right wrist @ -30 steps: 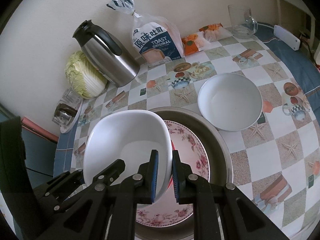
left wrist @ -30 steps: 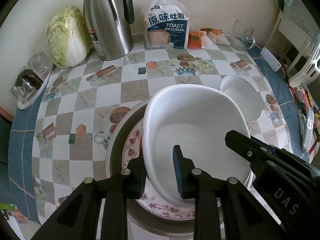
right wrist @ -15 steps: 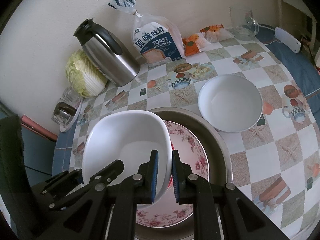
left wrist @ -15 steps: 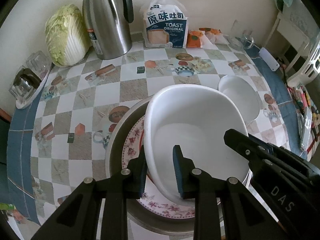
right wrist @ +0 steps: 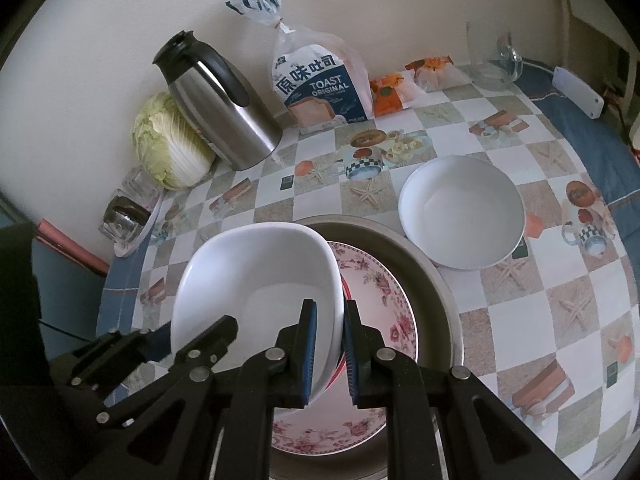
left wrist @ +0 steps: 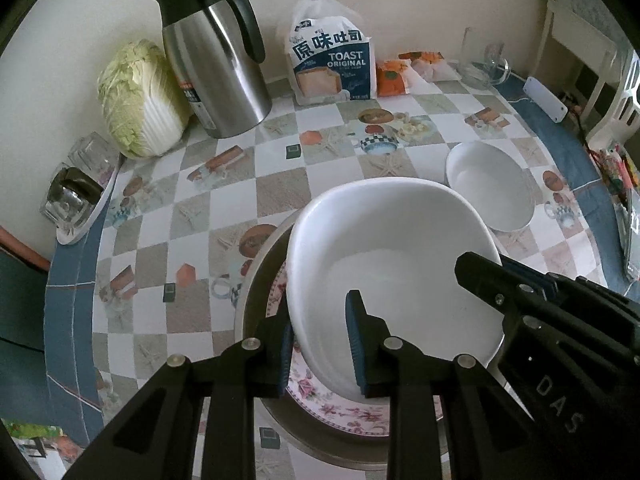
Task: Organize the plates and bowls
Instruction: 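Lower the white bowl into the red-rimmed bowl with the right gripper, then open the right gripper and release the white bowl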
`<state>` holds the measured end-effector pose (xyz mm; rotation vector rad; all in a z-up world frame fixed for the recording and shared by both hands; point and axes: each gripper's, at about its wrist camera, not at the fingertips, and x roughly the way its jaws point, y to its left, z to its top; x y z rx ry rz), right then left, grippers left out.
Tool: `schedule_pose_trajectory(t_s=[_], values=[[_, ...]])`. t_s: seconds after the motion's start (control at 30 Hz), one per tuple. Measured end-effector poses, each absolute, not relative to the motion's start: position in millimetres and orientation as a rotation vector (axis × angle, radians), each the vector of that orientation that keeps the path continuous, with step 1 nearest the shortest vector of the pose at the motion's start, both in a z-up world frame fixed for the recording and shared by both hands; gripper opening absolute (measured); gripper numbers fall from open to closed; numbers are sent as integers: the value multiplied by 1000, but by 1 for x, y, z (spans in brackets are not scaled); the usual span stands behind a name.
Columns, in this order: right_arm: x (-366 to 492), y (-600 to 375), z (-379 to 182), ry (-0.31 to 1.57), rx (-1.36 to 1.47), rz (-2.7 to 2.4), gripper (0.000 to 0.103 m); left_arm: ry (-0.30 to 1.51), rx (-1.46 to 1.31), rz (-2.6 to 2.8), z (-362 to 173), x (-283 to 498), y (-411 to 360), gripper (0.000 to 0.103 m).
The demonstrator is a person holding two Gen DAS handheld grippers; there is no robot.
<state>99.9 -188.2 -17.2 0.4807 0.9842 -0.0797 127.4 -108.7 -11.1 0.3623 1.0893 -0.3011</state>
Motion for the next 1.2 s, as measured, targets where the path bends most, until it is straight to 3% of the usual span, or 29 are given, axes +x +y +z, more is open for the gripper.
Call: schedule_pose_trajectory(t_s=[0.6,0.77,0.83,0.9,1.0,1.07,1.13,1.2], values=[[97,-192,-12,969,510,-54,16,1057,258,-309,8,131,-93,27],[93,-196,-3,947,518,-44,16,1047,216,-311,14,133,-86,35],[90,-200,3,925,531,-39,16,1040,180,-310,16,135,-82,55],[87,-204,9,905,528,-43,16,1031,163,-296,19,136,-79,68],[84,-211,15,883,533,-52,15,1010,145,-262,21,139,-73,70],[84,-217,15,875,542,-55,24,1014,103,-249,21,143,-66,80],[83,-223,15,870,543,-61,55,1013,75,-229,20,146,-60,89],[82,-225,17,861,533,-68,64,1005,57,-207,20,147,-55,90]])
